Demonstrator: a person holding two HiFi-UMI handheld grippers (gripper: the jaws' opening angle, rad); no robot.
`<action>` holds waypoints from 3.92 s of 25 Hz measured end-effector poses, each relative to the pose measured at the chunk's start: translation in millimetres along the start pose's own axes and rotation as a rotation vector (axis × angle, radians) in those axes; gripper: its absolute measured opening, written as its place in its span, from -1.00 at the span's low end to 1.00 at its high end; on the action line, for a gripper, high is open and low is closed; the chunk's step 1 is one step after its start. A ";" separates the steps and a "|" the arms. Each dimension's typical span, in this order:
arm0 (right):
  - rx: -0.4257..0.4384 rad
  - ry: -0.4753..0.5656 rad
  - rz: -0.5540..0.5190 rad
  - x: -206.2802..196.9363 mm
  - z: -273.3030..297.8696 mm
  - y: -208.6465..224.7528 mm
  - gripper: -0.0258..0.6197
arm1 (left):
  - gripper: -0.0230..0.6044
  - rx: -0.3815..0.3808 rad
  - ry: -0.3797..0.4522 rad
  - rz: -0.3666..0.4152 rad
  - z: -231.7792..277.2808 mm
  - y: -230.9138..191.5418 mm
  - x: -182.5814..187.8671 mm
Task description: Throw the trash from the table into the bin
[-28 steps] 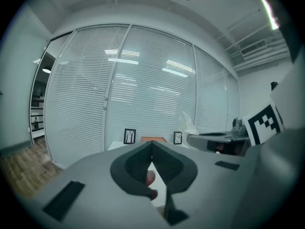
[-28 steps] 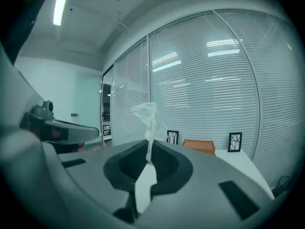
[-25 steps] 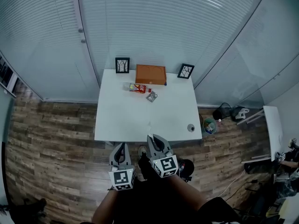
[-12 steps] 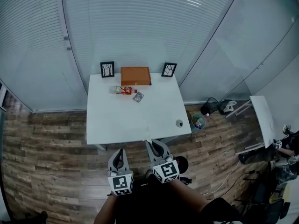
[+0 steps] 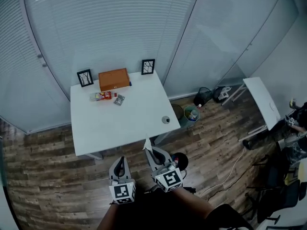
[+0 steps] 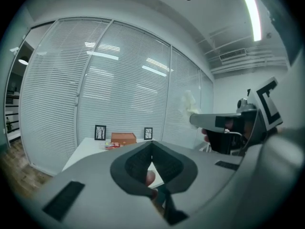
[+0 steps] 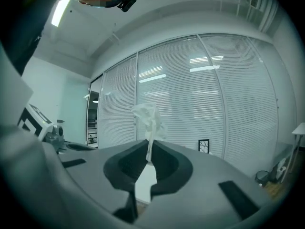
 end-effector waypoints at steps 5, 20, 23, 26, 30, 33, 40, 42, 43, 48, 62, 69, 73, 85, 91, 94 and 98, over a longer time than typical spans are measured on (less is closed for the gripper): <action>-0.127 0.013 0.044 -8.8 -55.2 36.5 -0.86 | -0.93 -0.118 -0.013 0.037 9.6 58.5 -3.6; -0.468 0.010 0.175 -56.9 -234.4 131.7 -0.86 | -0.93 -0.400 -0.046 0.150 36.4 235.7 -12.0; -0.534 -0.009 0.208 -69.8 -254.1 146.6 -0.86 | -0.93 -0.458 -0.079 0.164 47.6 259.7 -17.8; -0.617 -0.028 0.246 -86.4 -267.2 167.5 -0.86 | -0.93 -0.524 -0.093 0.182 71.6 280.6 -21.2; -0.729 -0.074 0.306 -113.7 -274.8 199.2 -0.86 | -0.93 -0.598 -0.109 0.228 113.8 303.3 -23.4; -0.796 -0.139 0.374 -143.5 -274.7 222.3 -0.86 | -0.93 -0.658 -0.126 0.261 146.1 321.1 -27.8; -0.868 -0.354 0.574 -253.9 -252.1 273.9 -0.86 | -0.93 -0.747 -0.224 0.281 222.2 358.4 -68.8; -0.881 -0.415 0.634 -288.8 -243.4 287.4 -0.86 | -0.93 -0.765 -0.263 0.301 239.6 363.7 -83.4; -0.886 -0.448 0.653 -305.2 -240.2 294.2 -0.86 | -0.93 -0.779 -0.278 0.312 246.1 367.2 -91.0; -0.865 -0.624 0.713 -393.5 -225.9 315.3 -0.86 | -0.93 -0.813 -0.349 0.282 271.6 380.4 -134.2; -0.753 -0.965 0.770 -563.4 -181.6 328.6 -0.85 | -0.93 -0.752 -0.510 0.235 313.8 355.2 -217.0; -0.785 -0.996 0.780 -584.2 -175.1 334.3 -0.77 | -0.93 -0.720 -0.560 0.209 319.5 345.5 -231.5; -0.790 -1.001 0.782 -592.8 -177.5 336.1 -0.66 | -0.93 -0.727 -0.579 0.212 314.8 342.7 -235.7; -0.825 -0.952 0.745 -568.4 -186.8 317.1 -0.67 | -0.93 -0.711 -0.565 0.209 305.6 335.2 -234.4; -0.847 -0.867 0.692 -518.9 -193.7 320.3 -0.91 | -0.94 -0.705 -0.497 0.209 292.1 344.0 -208.9; -0.837 -0.788 0.655 -482.4 -197.6 326.3 -0.91 | -0.93 -0.700 -0.435 0.218 279.0 350.2 -187.1; -0.838 -0.659 0.581 -412.7 -206.7 320.3 -0.91 | -0.93 -0.692 -0.353 0.244 249.9 347.9 -146.7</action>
Point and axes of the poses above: the fingertips, and each gripper's own axes: z forward along the fingers, y to its right, x out of its top, the point moved 7 cm from there along -z, backward along the fingers, and after that the axes turned 3 degrees about -y, right-handed, at the moved point
